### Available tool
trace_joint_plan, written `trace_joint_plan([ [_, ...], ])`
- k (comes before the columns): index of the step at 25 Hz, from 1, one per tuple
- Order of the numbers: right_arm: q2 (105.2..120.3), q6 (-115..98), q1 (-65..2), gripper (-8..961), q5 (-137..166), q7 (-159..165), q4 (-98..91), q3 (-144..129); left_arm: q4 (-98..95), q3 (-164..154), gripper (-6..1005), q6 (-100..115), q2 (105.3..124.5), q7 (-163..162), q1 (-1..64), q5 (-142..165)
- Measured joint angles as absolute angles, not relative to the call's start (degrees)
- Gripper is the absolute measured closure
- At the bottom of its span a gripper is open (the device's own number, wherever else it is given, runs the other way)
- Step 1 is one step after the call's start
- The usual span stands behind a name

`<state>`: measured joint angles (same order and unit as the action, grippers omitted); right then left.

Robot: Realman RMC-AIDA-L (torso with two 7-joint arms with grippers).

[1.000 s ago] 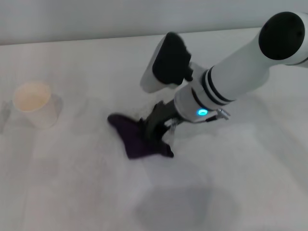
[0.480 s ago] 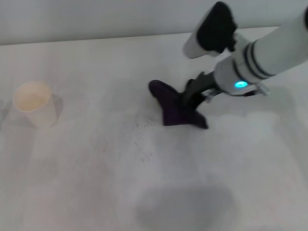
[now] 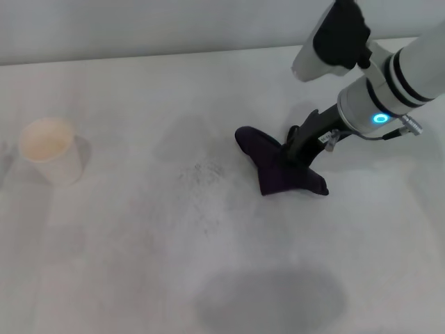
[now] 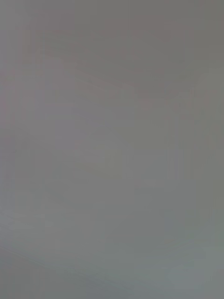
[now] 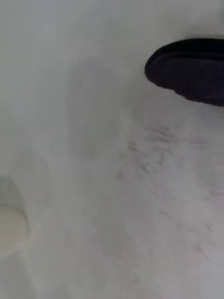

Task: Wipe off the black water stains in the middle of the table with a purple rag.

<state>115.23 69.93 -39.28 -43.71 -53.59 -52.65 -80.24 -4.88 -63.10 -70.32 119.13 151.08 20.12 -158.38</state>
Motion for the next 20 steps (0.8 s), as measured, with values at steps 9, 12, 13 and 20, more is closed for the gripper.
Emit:
trace_joint_plan([
  [9,115.43,69.8,-38.3,758,-43.9,-56.6,-54.3,-80.7,-5.6,-63.1,105,-70.1,119.09,151.3,20.2,-158.4],
  [12,115.48,69.6,-36.8,631,-44.8,-56.6,-56.7,-80.3,-6.0,-63.1,106,-70.1,119.09,151.4,20.1,-158.4],
  [13,115.48,69.4,-36.2,604,-45.7,-56.8,-57.5,-80.0,-6.1,-63.1,106,-70.1,119.09,151.4,20.0,-158.4],
  [20,115.41,66.1,-31.6,413,-65.7,-67.0,-57.6,-68.3,-6.4,-63.1,106,-70.2,119.09,151.3,20.0,-158.4],
])
